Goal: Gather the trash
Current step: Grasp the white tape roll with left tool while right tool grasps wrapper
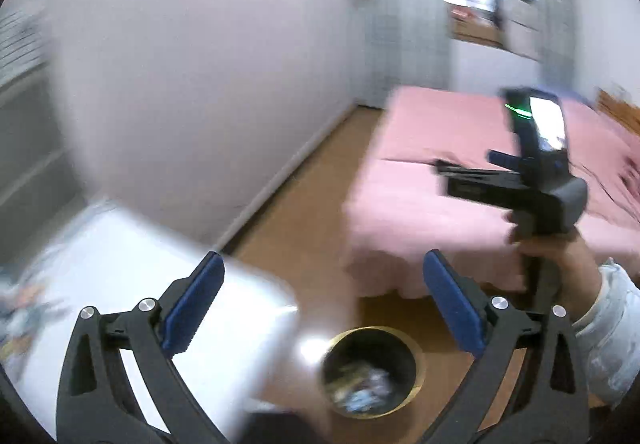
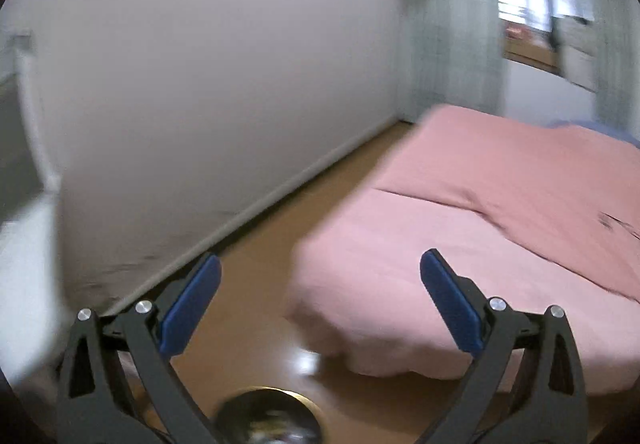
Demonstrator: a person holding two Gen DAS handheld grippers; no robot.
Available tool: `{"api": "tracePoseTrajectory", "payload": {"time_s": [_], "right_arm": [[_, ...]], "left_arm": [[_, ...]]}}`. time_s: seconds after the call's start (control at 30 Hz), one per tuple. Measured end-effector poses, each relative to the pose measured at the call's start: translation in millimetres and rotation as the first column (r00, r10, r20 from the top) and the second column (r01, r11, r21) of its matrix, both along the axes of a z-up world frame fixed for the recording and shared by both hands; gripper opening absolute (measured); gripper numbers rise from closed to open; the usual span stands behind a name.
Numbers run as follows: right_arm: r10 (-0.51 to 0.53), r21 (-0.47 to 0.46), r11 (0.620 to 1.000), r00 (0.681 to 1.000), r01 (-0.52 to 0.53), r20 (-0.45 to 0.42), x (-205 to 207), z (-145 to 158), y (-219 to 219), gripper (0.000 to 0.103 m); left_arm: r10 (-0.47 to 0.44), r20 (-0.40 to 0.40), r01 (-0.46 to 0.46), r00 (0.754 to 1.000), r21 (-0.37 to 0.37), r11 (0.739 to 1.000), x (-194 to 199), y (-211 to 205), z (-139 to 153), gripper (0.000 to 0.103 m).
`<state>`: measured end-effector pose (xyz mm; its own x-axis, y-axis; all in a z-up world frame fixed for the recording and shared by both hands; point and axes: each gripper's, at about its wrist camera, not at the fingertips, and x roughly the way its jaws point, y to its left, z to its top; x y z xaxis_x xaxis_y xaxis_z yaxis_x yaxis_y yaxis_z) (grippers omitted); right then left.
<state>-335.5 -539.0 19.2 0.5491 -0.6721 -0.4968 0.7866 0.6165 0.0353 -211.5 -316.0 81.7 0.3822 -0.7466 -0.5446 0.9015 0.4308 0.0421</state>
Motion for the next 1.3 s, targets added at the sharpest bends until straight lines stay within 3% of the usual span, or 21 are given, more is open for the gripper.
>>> {"api": "tracePoseTrajectory", "payload": {"time_s": [0.07, 0.1, 0.17, 0.23, 0.3, 0.33, 0.4, 0.43, 0.5, 0.53, 0.6, 0.63, 0.8, 0.93, 1.0, 1.03, 1.1, 1.13, 1.17, 1.2, 1.3], "right_arm": [[0.144, 0.026, 0.989, 0.989, -0.145, 0.01, 42, 6, 24, 0.097], [0.209, 0.042, 0.977, 0.978, -0.209, 0.009, 61, 7, 36, 0.097], [0.383, 0.089, 0.919, 0.924, -0.383, 0.016, 111, 7, 69, 0.097], [0.552, 0.122, 0.828, 0.834, -0.548, 0.001, 164, 7, 109, 0.097], [0.666, 0.127, 0.743, 0.746, -0.657, -0.032, 208, 8, 147, 0.097], [0.705, 0.127, 0.706, 0.708, -0.696, -0.042, 223, 9, 162, 0.097], [0.804, 0.122, 0.595, 0.592, -0.795, -0.061, 257, 14, 201, 0.097], [0.859, 0.108, 0.511, 0.503, -0.853, -0.093, 280, 16, 231, 0.097], [0.897, 0.08, 0.427, 0.411, -0.901, -0.159, 302, 20, 271, 0.097], [0.915, 0.064, 0.36, 0.338, -0.931, -0.223, 322, 18, 297, 0.097], [0.921, 0.061, 0.286, 0.257, -0.956, -0.294, 345, 17, 321, 0.097], [0.922, 0.065, 0.225, 0.191, -0.972, -0.338, 360, 13, 338, 0.097], [0.91, 0.132, 0.089, 0.027, -0.987, -0.415, 392, -3, 367, 0.091], [0.904, 0.196, 0.024, -0.062, -0.98, -0.422, 407, -12, 372, 0.08], [0.897, 0.209, 0.0, -0.092, -0.978, -0.432, 411, -16, 377, 0.076], [0.886, 0.191, -0.006, -0.094, -0.982, -0.454, 410, -17, 381, 0.074], [0.875, 0.182, -0.026, -0.111, -0.983, -0.471, 408, -17, 385, 0.069], [0.868, 0.178, -0.034, -0.117, -0.984, -0.482, 406, -17, 389, 0.061], [0.864, 0.194, -0.053, -0.142, -0.98, -0.482, 403, -17, 391, 0.04], [0.872, 0.229, -0.071, -0.172, -0.971, -0.459, 402, -17, 393, 0.031], [0.852, 0.229, -0.072, -0.18, -0.971, -0.491, 393, -17, 401, 0.021]], "left_arm": [[0.168, -0.009, -0.167, 0.986, 0.018, 0.986, 43, 51, 5, 0.096], [0.282, -0.009, -0.281, 0.959, 0.033, 0.959, 68, 86, 5, 0.096], [0.487, 0.008, -0.487, 0.873, 0.067, 0.871, 108, 151, 2, 0.096], [0.696, 0.028, -0.694, 0.718, 0.112, 0.711, 146, 230, -5, 0.096], [0.833, 0.012, -0.824, 0.554, 0.155, 0.545, 171, 301, -12, 0.096], [0.874, -0.018, -0.861, 0.486, 0.161, 0.483, 181, 334, -15, 0.096], [0.925, -0.082, -0.906, 0.372, 0.183, 0.381, 195, 385, -22, 0.096], [0.934, -0.111, -0.914, 0.338, 0.198, 0.355, 201, 402, -27, 0.096], [0.943, -0.122, -0.912, 0.309, 0.242, 0.33, 217, 416, -40, 0.096], [0.944, -0.117, -0.908, 0.309, 0.258, 0.329, 218, 412, -41, 0.096], [0.941, -0.11, -0.893, 0.321, 0.296, 0.339, 232, 411, -55, 0.096], [0.94, -0.108, -0.887, 0.323, 0.313, 0.34, 241, 412, -61, 0.096], [0.949, -0.077, -0.88, 0.307, 0.357, 0.313, 271, 418, -78, 0.096], [0.948, -0.092, -0.879, 0.305, 0.356, 0.318, 284, 423, -82, 0.096], [0.939, -0.125, -0.875, 0.321, 0.339, 0.344, 289, 428, -86, 0.089], [0.927, -0.159, -0.871, 0.339, 0.319, 0.373, 289, 432, -87, 0.084], [0.925, -0.146, -0.88, 0.351, 0.287, 0.379, 285, 435, -84, 0.038], [0.927, -0.154, -0.883, 0.343, 0.283, 0.374, 283, 437, -83, 0.039], [0.92, -0.18, -0.883, 0.349, 0.267, 0.387, 281, 440, -82, 0.038], [0.916, -0.199, -0.886, 0.348, 0.25, 0.391, 276, 444, -82, 0.038], [0.917, -0.21, -0.894, 0.34, 0.23, 0.384, 267, 448, -80, 0.038]]}}
